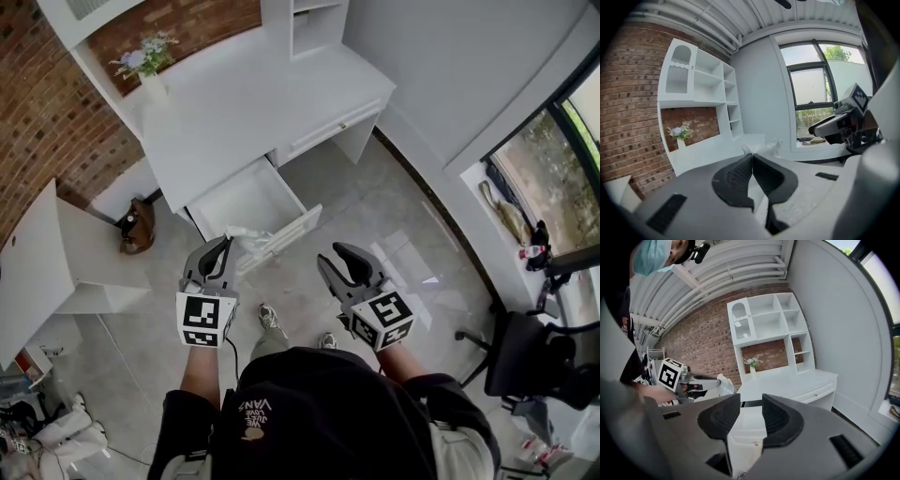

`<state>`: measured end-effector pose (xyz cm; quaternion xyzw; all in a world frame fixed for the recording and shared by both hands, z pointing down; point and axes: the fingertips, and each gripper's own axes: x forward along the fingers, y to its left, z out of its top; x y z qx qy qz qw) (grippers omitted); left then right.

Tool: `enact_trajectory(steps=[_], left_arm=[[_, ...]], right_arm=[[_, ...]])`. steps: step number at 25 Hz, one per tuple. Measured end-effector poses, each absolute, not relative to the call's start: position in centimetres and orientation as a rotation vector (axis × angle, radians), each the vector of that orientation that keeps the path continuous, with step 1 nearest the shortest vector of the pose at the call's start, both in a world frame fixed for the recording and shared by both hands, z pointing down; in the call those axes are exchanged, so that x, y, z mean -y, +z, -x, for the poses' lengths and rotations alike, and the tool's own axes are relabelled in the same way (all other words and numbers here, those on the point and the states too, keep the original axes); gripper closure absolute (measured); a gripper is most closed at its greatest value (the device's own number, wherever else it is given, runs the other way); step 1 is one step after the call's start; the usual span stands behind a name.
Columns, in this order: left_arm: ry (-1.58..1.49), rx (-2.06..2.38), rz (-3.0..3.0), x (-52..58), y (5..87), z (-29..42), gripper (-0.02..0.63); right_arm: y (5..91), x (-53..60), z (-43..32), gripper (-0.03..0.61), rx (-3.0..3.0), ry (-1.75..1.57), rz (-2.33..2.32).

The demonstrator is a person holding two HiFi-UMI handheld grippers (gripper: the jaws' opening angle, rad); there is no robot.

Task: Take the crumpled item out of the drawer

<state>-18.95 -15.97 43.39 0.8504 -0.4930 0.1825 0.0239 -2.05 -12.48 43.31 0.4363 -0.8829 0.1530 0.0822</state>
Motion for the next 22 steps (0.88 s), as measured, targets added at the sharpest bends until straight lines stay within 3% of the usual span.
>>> enact_trajectory(steps=[9,22], left_arm=[[0.541,1.630,-2.600,10.2,41.0,15.5,0.604],[0.400,1.734,-2.584,3.8,38.5,10.3,0.604]], right_arm=[[41.8,9.6,-2.4,0.449,2.681,0.402,-1.294],[39.9,5.7,-7.3,0.541,2.755,0.317,-1.274]])
